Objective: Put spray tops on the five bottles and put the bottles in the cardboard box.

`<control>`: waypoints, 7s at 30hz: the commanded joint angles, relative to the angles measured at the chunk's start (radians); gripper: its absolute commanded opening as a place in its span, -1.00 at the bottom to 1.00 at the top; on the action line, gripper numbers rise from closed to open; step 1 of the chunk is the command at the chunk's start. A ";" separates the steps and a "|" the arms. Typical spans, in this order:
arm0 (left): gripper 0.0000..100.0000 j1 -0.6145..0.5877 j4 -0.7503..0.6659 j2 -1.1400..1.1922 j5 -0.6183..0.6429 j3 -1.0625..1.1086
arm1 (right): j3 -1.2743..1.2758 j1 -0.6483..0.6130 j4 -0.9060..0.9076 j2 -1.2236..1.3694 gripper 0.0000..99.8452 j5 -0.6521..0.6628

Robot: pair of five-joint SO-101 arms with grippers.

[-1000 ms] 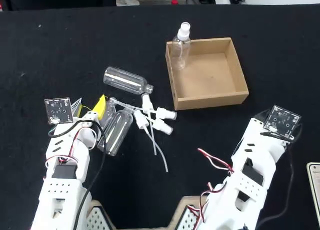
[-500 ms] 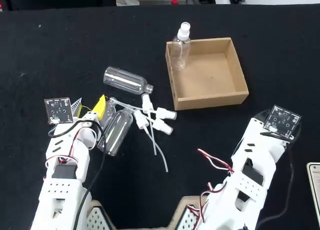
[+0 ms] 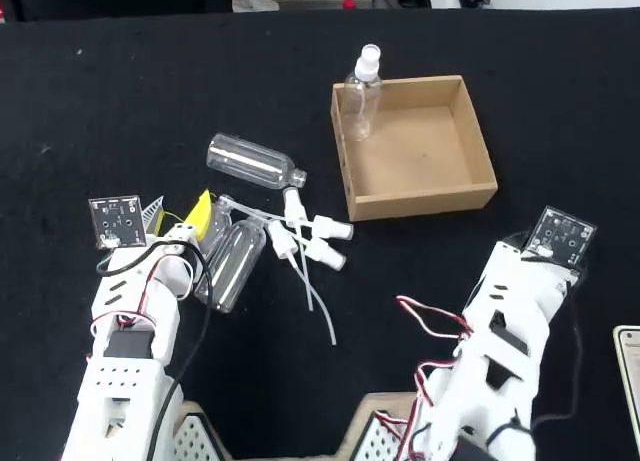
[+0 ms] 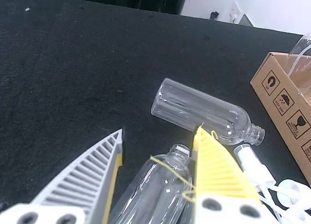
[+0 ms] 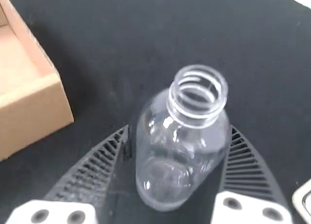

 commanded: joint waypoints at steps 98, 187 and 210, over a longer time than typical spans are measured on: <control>-0.54 0.105 -0.020 -0.009 -0.133 -0.010 | -0.102 -0.015 -0.035 0.051 -0.46 -0.003; -0.54 0.105 -0.021 -0.011 -0.138 -0.010 | -0.479 -0.827 1.468 -0.995 -0.95 -0.015; -0.54 0.047 0.267 -0.005 -0.132 -0.213 | -0.038 -0.970 0.999 -1.210 -0.96 -0.226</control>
